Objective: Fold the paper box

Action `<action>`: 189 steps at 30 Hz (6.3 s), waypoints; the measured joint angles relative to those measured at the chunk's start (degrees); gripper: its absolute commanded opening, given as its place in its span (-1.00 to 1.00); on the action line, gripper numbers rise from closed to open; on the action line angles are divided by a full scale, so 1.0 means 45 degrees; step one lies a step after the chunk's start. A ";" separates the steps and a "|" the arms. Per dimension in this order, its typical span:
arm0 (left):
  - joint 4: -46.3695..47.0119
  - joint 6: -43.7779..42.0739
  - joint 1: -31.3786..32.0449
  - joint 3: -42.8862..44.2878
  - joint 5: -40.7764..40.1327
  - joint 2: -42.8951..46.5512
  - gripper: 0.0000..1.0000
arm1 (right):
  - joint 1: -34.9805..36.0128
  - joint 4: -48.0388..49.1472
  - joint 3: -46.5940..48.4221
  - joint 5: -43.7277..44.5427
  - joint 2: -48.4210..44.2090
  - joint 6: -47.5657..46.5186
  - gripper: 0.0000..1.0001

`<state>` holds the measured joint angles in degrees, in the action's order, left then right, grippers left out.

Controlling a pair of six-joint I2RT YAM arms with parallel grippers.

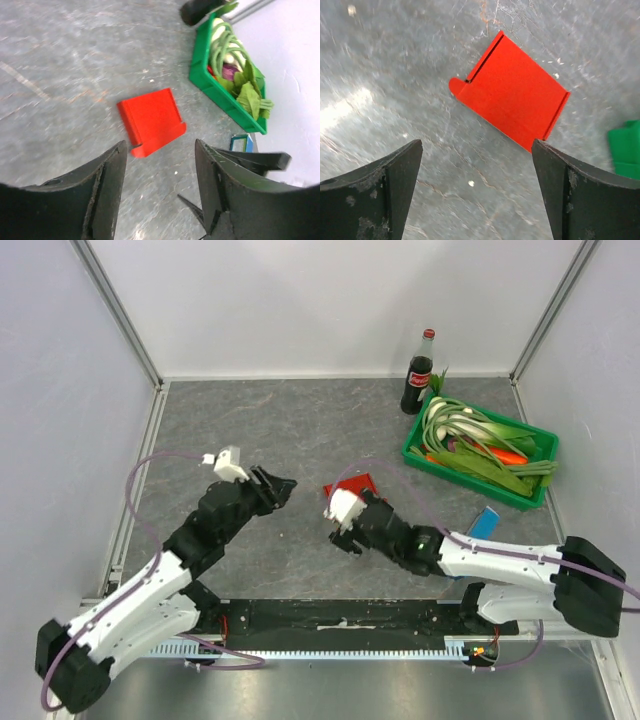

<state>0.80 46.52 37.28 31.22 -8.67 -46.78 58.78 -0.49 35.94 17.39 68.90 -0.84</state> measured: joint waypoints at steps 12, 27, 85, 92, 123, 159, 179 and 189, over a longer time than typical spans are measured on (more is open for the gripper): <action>-0.5231 0.1540 -0.0019 -0.1821 -0.1297 0.5858 0.40 | 0.3123 0.2584 -0.1467 0.6946 0.3997 -0.7252 0.81; -0.6640 0.1515 -0.0019 -0.1817 -0.1404 0.7179 0.39 | 0.2448 0.7975 -0.1904 0.8087 0.7276 -1.1040 0.11; -0.6562 0.1350 -0.0019 -0.1894 -0.1627 0.7009 0.40 | 0.1122 -0.6756 0.5921 0.1515 0.4279 -0.7116 -1.00; -0.5571 0.1093 -0.0019 -0.2599 -0.0971 0.6713 0.40 | 0.0617 -0.9413 0.6921 -0.0267 0.4265 -0.6795 -1.00; 0.1030 -0.0408 -0.0019 -0.5051 0.1389 0.2977 0.33 | -0.1535 -1.0987 1.0020 -0.2317 0.7116 -0.6805 -0.62; 0.4206 -0.4731 -0.1302 -0.1044 0.3366 -0.4187 0.45 | -0.6101 -0.5804 0.4575 -0.3978 0.1127 0.1200 -0.02; 0.4716 -0.7189 -0.2720 0.0267 0.7728 -0.6606 -0.03 | -0.6674 -0.2647 0.2769 -0.7252 0.1540 0.0884 -0.01; 0.4711 -0.7616 -0.2667 0.0408 0.8092 -0.7189 -0.08 | -0.6679 -0.2603 0.2735 -0.7091 0.1603 0.0782 -0.07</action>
<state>22.00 12.25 25.28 33.06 27.75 -79.13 28.73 -12.21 48.25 -14.52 76.12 2.68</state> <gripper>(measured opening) 0.462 0.471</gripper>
